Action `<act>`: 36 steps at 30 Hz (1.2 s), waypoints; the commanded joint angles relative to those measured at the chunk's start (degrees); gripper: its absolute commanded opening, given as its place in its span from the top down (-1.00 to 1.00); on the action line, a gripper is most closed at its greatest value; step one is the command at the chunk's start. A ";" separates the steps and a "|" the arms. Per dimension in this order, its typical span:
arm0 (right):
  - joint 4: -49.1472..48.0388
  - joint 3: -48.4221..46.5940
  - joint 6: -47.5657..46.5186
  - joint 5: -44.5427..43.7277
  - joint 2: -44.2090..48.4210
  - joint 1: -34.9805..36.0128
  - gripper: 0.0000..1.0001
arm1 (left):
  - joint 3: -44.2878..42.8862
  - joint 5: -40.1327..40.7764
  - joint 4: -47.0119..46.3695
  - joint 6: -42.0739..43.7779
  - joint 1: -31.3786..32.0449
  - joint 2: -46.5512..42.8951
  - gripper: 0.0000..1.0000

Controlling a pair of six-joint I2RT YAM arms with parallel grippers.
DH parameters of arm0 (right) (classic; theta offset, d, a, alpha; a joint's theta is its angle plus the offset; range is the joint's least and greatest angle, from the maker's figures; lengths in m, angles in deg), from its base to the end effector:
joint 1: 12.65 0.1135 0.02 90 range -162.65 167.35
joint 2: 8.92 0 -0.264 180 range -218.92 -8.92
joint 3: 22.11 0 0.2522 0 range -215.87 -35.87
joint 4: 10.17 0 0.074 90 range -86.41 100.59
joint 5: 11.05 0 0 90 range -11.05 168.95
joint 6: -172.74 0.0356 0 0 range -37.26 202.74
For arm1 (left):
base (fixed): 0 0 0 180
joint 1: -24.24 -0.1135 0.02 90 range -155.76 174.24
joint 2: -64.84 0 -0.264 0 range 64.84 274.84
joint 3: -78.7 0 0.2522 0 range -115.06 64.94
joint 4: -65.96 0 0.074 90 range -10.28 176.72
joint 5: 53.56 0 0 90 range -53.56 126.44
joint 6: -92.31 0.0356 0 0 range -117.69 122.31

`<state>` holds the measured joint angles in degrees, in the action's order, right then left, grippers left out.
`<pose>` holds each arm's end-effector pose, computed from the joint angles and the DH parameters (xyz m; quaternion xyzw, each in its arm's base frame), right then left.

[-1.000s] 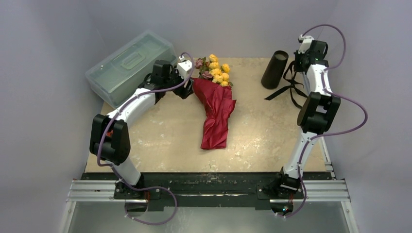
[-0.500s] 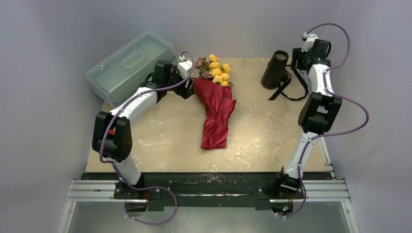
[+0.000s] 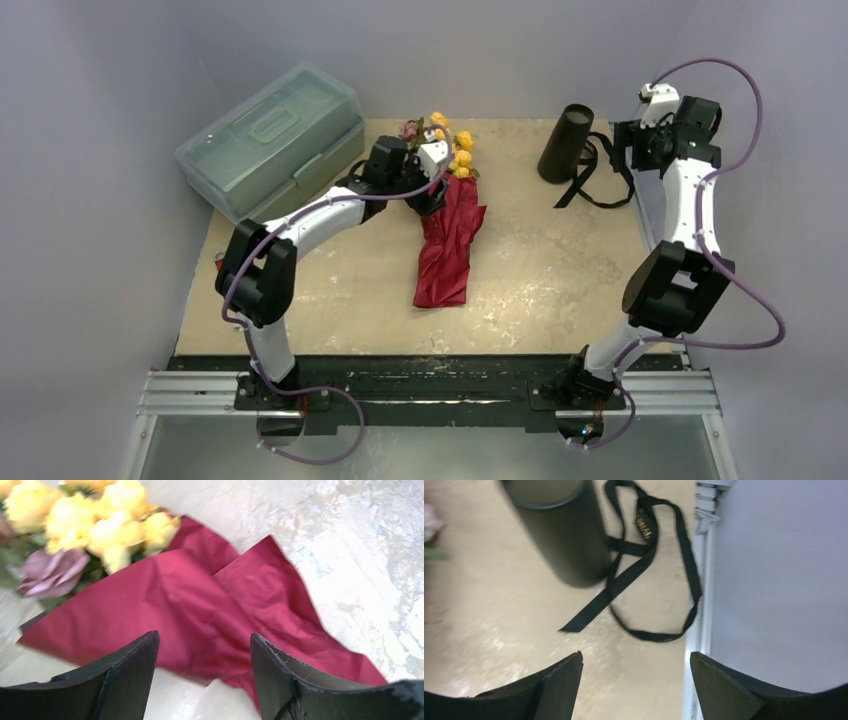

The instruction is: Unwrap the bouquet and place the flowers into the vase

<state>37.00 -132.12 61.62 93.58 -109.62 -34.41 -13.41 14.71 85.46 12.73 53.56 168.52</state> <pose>0.3781 -0.1412 0.3472 -0.0510 0.8912 -0.0529 0.4475 0.3608 -0.2178 0.2642 0.3778 0.7726 -0.2412 0.4496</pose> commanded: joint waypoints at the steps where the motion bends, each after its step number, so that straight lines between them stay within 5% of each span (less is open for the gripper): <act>1: 3.93 4.78 -0.48 8.25 6.94 2.10 -0.63 | -4.15 4.77 -4.39 -1.87 5.65 2.61 -0.32; 8: 3.76 11.38 3.60 11.56 12.67 5.06 -0.62 | -6.00 15.81 -8.89 -1.40 14.95 7.28 -0.32; 15: 2.31 14.42 4.10 10.05 13.89 7.83 -0.60 | -15.76 25.91 -3.85 -2.67 17.87 16.50 -0.27; 20: 2.52 14.30 4.43 10.97 13.41 8.05 -0.58 | -21.09 30.08 -0.41 -3.37 18.10 20.55 0.07; 27: 3.29 12.60 3.03 11.57 11.85 8.14 -0.56 | -28.72 27.39 8.20 -4.45 18.06 20.52 1.00; 36: 5.31 10.99 1.21 13.92 10.14 8.68 -0.52 | -20.09 24.40 9.19 -6.78 17.18 8.20 1.00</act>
<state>41.00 -118.48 64.24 105.10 -99.31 -26.39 -36.75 40.98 94.42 7.88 71.53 186.02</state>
